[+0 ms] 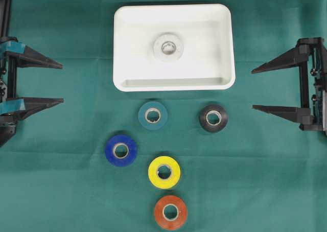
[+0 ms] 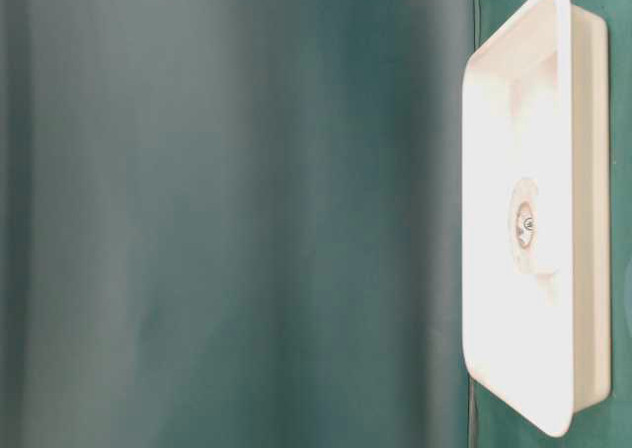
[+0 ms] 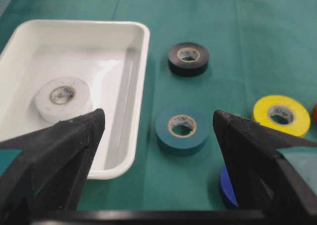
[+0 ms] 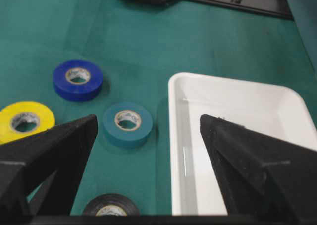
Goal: Pick up the tape from a random location and place it into the white case.
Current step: 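Reach the right gripper toward the blue tape roll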
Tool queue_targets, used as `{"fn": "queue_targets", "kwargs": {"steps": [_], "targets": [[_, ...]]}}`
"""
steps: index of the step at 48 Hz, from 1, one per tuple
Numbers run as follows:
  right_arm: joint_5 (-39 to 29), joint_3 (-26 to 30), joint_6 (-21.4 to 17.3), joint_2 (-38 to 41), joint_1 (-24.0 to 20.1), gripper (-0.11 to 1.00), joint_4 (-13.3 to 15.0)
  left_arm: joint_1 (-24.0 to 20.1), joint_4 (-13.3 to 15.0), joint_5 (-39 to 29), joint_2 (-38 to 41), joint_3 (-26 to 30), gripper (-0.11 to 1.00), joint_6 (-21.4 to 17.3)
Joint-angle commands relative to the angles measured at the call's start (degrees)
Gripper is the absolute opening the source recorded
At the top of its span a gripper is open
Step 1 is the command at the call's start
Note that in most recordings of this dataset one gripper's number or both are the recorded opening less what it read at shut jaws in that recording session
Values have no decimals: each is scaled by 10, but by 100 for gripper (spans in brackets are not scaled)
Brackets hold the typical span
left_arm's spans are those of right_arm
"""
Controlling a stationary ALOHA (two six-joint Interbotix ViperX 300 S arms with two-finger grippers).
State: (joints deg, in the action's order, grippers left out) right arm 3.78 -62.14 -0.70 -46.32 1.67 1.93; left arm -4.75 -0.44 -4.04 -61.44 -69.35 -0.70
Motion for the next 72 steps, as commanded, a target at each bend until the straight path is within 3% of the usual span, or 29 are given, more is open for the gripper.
{"fn": "queue_targets", "kwargs": {"steps": [1, 15, 40, 48, 72], "targets": [[-2, 11, -2, 2, -9, 92, -4, 2, 2, 4, 4, 9, 94, 1], [-25, 11, -2, 1, -64, 92, -17, 2, 4, 5, 3, 9, 94, 4], [-7, 30, -1, 42, -64, 92, -17, 2, 4, 3, 7, 8, 93, 18], [5, 66, 0, 96, -65, 92, -16, 2, 4, 3, 9, 7, 93, 18], [8, 250, 0, 310, -75, 92, -16, 1, 4, 4, 9, 8, 93, 18]]}}
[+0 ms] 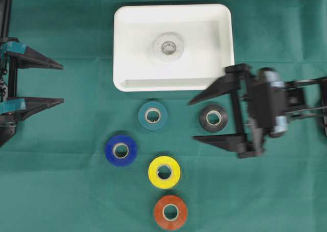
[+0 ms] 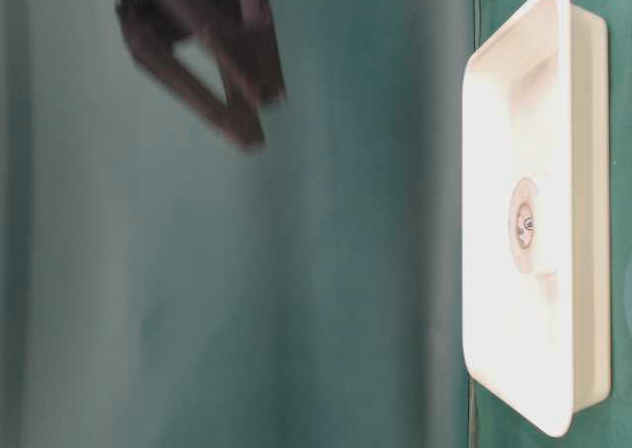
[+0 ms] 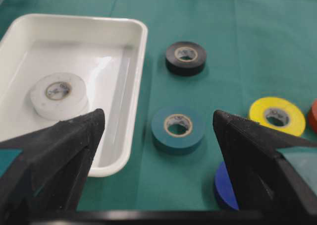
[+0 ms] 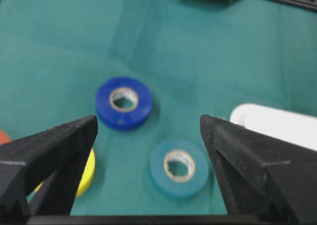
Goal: Pick up the tape from a random location and place it into the white case.
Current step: 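Reach the right gripper toward the blue tape roll, then lower the right gripper over the blue roll's hole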
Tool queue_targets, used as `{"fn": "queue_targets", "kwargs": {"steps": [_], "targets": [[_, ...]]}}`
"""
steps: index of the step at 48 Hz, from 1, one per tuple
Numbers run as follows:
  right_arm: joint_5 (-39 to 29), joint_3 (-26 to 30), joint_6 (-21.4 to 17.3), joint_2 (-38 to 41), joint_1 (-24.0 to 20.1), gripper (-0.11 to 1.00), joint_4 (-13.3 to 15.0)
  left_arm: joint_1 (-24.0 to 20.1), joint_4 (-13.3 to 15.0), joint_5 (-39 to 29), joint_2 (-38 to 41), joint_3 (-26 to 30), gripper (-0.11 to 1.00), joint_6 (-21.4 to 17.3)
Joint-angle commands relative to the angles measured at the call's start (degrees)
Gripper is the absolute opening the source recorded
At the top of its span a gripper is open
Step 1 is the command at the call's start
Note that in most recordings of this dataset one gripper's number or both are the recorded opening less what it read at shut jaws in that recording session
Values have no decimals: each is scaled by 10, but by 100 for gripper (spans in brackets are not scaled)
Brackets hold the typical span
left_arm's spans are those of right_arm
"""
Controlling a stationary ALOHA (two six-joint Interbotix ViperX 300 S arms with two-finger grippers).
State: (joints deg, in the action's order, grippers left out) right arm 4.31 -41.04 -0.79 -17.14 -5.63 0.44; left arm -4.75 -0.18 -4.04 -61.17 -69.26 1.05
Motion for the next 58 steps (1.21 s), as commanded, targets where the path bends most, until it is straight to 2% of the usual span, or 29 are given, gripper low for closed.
{"fn": "queue_targets", "kwargs": {"steps": [1, 22, 34, 43, 58], "targets": [[2, 45, 1, 26, -2, 92, -1, 1, 0, 3, 6, 6, 93, 0], [-53, 214, 4, 165, -19, 92, 4, -4, 0, 3, 6, 6, 93, -1], [-71, 288, 4, 223, -29, 92, 4, -6, 1, 1, 7, 5, 93, 0], [-81, 323, 4, 254, -29, 92, 4, -6, 1, -1, 6, 5, 93, 0], [-108, 334, 1, 265, -29, 92, 4, -6, 1, -1, 6, 5, 93, 0]]}}
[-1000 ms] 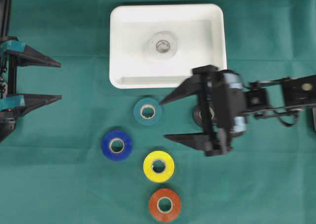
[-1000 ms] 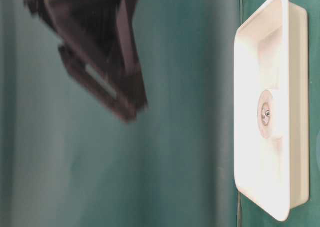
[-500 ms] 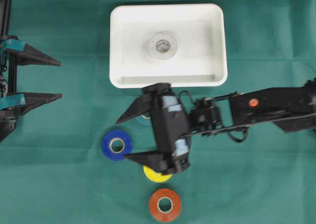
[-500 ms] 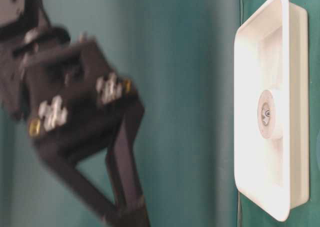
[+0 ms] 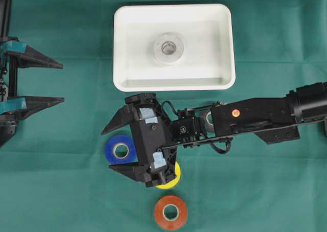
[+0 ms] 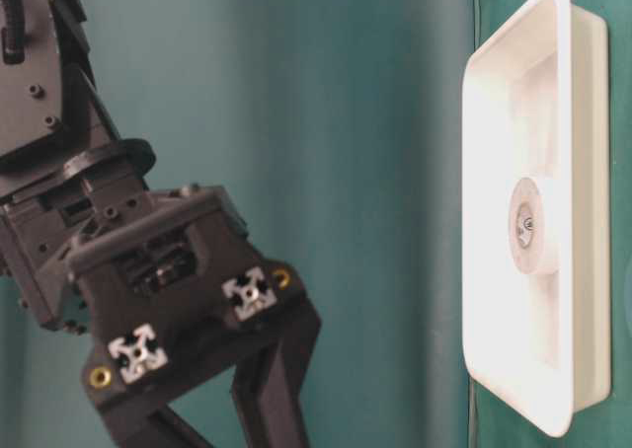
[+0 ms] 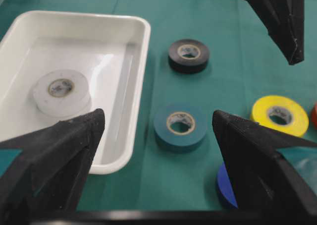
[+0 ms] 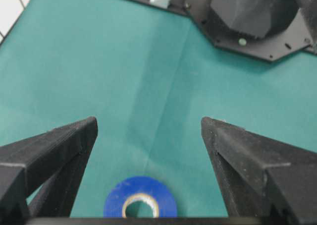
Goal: Pick up the tape from a random location and place it into the white case.
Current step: 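Lower the right gripper over the blue roll's hole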
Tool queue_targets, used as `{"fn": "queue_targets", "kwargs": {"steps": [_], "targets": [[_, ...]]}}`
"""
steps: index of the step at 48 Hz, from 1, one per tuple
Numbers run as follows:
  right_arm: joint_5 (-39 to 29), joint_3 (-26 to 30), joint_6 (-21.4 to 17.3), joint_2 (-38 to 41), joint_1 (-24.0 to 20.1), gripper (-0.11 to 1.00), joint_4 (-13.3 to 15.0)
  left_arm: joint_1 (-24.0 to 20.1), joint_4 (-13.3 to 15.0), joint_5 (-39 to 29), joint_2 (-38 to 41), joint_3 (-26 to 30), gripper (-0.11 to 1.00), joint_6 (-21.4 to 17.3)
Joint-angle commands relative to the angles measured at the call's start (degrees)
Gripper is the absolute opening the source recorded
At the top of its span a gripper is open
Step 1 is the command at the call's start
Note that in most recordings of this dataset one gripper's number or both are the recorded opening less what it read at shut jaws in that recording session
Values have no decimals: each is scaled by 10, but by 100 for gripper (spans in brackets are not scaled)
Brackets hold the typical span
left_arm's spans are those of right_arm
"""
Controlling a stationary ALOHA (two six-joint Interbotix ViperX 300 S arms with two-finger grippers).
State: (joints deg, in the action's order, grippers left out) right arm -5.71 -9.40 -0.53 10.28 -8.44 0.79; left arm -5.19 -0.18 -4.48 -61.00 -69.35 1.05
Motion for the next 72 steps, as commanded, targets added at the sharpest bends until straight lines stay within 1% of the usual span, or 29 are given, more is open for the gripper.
{"fn": "queue_targets", "kwargs": {"steps": [1, 5, 11, 19, 26, 37, 43, 72], "targets": [[-12, 18, -2, -11, -1, 92, 0, -2, 0, 3, 4, 6, 93, -1], [-33, 23, -3, -8, -1, 92, -2, -2, 1, 3, 5, 6, 93, -1], [-82, 44, -11, 3, -2, 92, -4, -2, 1, 2, 5, 6, 93, -1], [-188, 92, -37, 28, -2, 92, -4, -2, 1, 2, 4, 6, 93, -1], [-283, 135, -52, 49, -2, 92, -4, -3, 1, 0, 5, 6, 93, -1], [-381, 188, -64, 75, -4, 92, -4, -3, 1, -4, 4, 6, 93, -1], [-388, 200, -63, 80, -5, 92, -2, -3, 1, -4, 4, 6, 93, -2], [-384, 200, -63, 81, -6, 92, -1, -7, 0, -6, 4, 6, 93, -3]]}}
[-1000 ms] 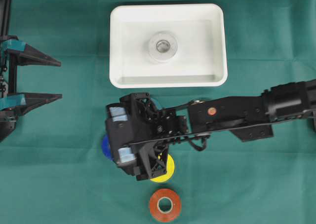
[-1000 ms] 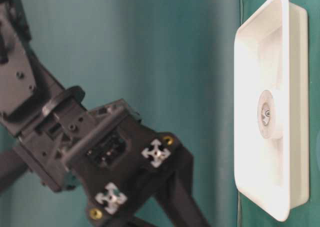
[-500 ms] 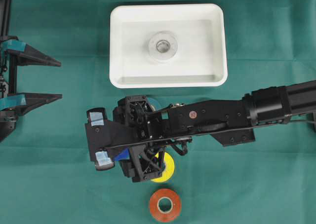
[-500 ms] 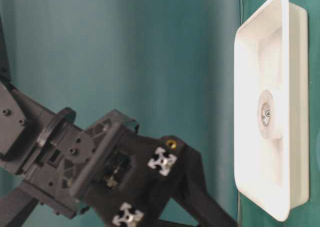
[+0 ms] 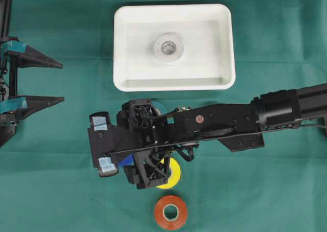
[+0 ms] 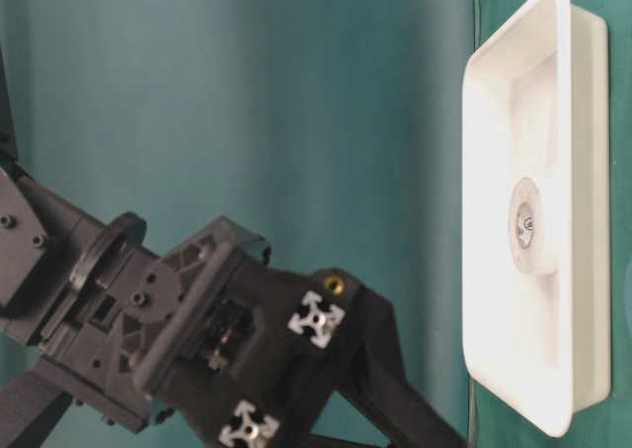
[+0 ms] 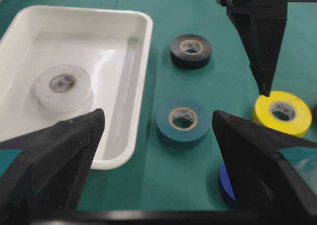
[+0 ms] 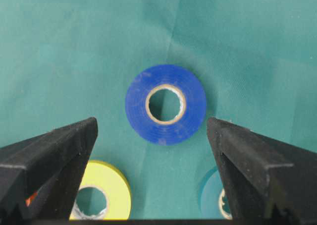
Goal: Pick up the tape from a random location and place it into the white case.
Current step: 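Lower the right gripper over the blue roll's hole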
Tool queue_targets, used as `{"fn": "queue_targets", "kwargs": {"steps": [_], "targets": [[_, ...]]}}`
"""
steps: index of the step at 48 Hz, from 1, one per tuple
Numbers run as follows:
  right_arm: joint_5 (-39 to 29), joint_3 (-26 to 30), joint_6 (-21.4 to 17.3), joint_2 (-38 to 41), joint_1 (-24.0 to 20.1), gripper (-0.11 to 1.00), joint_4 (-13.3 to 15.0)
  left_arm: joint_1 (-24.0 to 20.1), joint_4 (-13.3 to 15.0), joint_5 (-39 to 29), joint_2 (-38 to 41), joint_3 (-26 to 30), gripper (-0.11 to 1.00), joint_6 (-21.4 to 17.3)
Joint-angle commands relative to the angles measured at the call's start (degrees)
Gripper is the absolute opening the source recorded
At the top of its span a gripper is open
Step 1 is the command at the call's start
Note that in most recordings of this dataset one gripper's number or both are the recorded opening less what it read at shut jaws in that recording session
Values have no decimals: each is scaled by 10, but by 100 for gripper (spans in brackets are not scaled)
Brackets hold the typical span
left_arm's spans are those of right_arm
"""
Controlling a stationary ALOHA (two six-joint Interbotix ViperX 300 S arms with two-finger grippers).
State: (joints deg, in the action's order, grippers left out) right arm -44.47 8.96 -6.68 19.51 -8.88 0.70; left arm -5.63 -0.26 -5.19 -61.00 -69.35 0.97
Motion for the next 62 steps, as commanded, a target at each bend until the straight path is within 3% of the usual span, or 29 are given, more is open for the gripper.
{"fn": "queue_targets", "kwargs": {"steps": [1, 27, 62], "targets": [[4, 16, -2, -11, -2, 92, 1, -2, 2, 1, 4, 6, 93, -2], [8, 15, -3, -3, -2, 92, 1, -3, 2, -10, 4, 6, 93, -2], [48, 14, -5, 76, -9, 92, 1, -2, 1, -16, 4, 5, 93, -2]]}}
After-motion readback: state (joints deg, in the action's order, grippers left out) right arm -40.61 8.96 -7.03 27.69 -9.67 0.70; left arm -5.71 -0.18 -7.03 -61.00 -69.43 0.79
